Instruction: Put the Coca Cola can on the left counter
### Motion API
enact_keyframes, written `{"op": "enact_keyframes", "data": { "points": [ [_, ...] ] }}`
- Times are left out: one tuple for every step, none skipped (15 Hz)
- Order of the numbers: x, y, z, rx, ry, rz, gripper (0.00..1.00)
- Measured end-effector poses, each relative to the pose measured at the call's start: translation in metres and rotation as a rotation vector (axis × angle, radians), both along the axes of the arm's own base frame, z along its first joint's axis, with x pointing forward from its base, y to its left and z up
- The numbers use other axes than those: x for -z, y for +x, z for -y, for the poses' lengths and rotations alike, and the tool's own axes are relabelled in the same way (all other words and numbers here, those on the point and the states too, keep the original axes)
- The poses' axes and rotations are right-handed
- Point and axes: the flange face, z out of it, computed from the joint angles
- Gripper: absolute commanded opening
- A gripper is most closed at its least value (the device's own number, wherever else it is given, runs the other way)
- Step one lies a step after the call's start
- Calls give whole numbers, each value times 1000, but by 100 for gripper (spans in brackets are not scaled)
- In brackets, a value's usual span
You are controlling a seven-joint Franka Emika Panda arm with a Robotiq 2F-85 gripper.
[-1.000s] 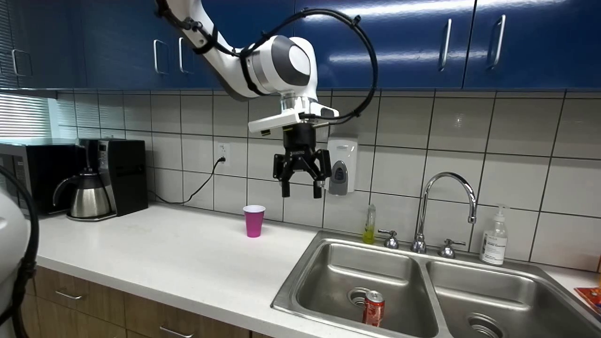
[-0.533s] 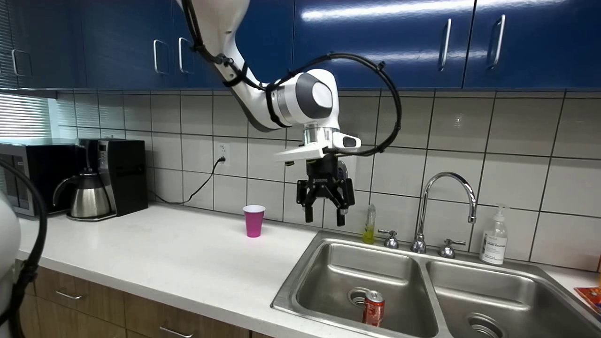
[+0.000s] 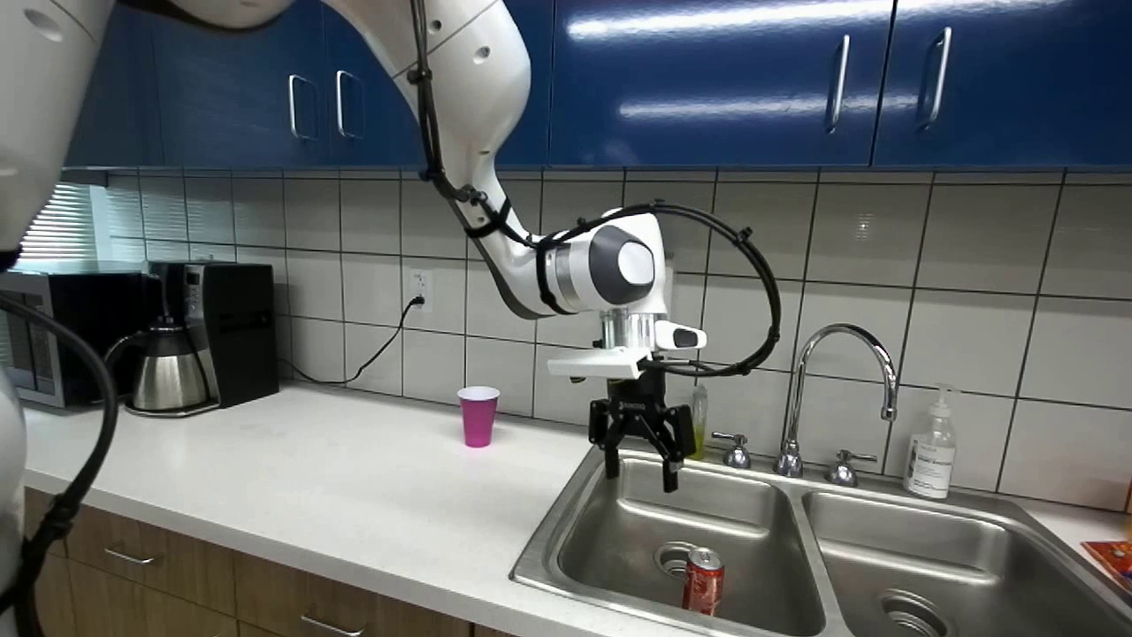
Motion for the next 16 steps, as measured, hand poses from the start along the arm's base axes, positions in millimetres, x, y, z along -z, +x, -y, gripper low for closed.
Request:
{"op": "enact_keyframes", "data": {
  "points": [
    [10,4,5,5,-2,0,100],
    [19,7,9,12,-4,-2,100],
    [27,11,14,18,-5,-3,100],
    [34,16,19,25,-7,-4,100],
    [41,21,25,31,-10,-4,100],
    [48,26,31,38,-13,-4,100],
    [53,31,36,45,-15,-3,100],
    [59,37,42,53,-18,-1,100],
    [64,42,48,59,-22,2,100],
    [69,48,53,65,-25,5,100],
    [74,53,58,70,-29,8,100],
    [79,58,64,74,-33,11,100],
    [84,63,68,76,-37,14,100],
    [89,68,71,78,-40,16,100],
    [93,72,74,77,-44,17,100],
    [98,76,76,75,-48,18,100]
  ]
}}
